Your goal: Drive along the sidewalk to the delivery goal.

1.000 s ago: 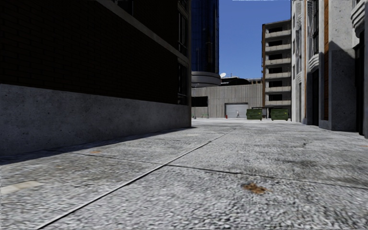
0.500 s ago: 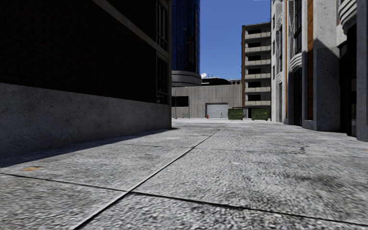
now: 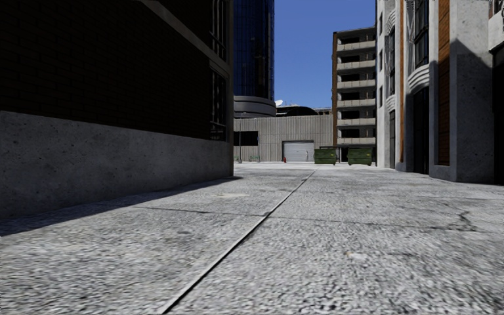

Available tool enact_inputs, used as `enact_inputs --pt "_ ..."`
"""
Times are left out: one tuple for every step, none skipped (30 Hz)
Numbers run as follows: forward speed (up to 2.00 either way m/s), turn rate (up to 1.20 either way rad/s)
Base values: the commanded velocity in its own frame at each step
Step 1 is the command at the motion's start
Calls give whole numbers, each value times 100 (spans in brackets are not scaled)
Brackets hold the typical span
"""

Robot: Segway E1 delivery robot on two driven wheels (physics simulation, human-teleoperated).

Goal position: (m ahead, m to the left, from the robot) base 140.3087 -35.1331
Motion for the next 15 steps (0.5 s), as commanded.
enact_inputs --pt "200 0" --pt "200 0" --pt "200 0" --pt "200 0" --pt "200 0" --pt "200 0" --pt "200 0" --pt "200 0" --pt "200 0" --pt "200 0" --pt "200 0" --pt "200 0" --pt "200 -13" --pt "200 -26" --pt "200 -30"
